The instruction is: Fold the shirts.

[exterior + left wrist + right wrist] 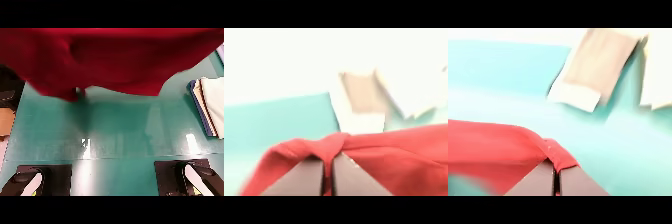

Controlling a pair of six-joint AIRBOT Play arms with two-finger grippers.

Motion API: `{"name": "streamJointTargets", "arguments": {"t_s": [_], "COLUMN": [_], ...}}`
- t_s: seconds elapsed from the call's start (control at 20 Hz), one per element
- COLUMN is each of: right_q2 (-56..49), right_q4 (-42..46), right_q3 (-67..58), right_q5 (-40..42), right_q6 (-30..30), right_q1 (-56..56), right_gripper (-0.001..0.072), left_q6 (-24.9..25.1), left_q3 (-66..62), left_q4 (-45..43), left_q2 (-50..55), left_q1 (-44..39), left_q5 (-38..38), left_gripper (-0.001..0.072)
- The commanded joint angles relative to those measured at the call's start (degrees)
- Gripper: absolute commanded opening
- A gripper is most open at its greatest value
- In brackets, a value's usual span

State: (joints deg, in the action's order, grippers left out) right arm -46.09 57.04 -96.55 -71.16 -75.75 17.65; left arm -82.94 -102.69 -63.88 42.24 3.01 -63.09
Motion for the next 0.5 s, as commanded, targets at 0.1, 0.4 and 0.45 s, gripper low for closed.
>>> {"name": "streamJointTargets", "arguments": {"t_s": [0.1,0.4,0.45], "right_q2": [0.07,-5.97,-7.39], "right_q4": [0.04,-0.46,0.04], "right_q3": [-17.46,-17.33,-14.56], "right_q5": [-7.63,-11.21,-11.56], "right_q6": [-0.33,-2.25,-2.25], "right_q1": [10.73,11.23,9.79], "right_gripper": [0.0014,0.0013,0.0013], "left_q6": [-2.80,-4.24,-4.24], "left_q3": [-16.52,-7.52,-4.96], "left_q4": [-0.46,-2.95,-2.84], "left_q2": [-2.60,4.20,6.64], "left_q1": [0.02,0.00,0.00], "left_q5": [0.26,-7.65,-9.16], "left_gripper": [0.0031,0.0032,0.0032]}}
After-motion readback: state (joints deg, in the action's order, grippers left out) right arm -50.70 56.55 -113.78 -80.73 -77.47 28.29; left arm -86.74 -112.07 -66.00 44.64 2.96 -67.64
